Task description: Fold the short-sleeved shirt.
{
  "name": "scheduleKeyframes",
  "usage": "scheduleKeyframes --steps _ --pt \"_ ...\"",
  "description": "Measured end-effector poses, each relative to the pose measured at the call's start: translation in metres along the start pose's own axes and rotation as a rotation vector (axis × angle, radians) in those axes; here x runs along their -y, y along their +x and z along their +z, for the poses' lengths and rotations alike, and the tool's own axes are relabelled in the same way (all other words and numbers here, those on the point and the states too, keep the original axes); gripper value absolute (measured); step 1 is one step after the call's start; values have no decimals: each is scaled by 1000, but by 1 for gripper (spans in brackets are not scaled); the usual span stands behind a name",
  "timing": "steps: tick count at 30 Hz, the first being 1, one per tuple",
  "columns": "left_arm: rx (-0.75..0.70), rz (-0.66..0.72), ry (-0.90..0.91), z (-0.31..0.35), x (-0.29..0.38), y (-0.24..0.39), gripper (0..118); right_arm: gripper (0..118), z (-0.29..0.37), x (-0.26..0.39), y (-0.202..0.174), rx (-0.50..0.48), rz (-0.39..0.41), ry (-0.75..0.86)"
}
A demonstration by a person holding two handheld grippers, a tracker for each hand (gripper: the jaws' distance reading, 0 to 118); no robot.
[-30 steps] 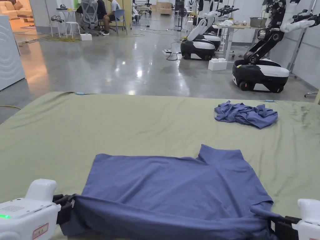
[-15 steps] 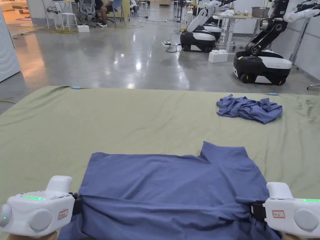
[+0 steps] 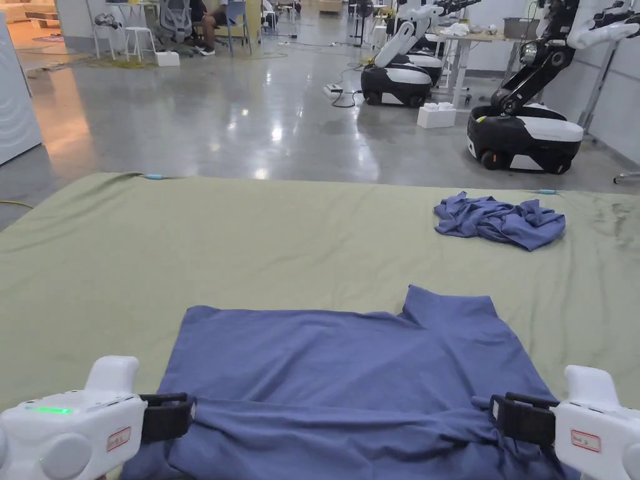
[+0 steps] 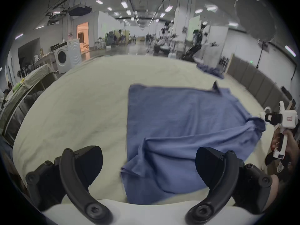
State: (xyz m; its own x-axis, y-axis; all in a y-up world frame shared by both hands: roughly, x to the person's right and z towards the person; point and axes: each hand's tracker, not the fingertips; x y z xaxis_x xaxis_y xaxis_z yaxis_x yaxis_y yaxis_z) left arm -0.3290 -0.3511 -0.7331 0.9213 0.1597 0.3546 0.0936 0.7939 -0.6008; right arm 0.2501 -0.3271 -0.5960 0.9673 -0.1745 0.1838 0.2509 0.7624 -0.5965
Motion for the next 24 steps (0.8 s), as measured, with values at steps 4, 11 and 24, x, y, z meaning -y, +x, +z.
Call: scheduleKeyframes --steps 4,11,24 --pt "-53 25 96 65 12 1 118 118 63 1 -13 20 85 127" --pt "-265 -73 263 150 20 6 0 2 148 39 -21 105 73 249" --pt "-140 -45 69 91 73 -16 0 2 168 81 -4 88 -9 228"
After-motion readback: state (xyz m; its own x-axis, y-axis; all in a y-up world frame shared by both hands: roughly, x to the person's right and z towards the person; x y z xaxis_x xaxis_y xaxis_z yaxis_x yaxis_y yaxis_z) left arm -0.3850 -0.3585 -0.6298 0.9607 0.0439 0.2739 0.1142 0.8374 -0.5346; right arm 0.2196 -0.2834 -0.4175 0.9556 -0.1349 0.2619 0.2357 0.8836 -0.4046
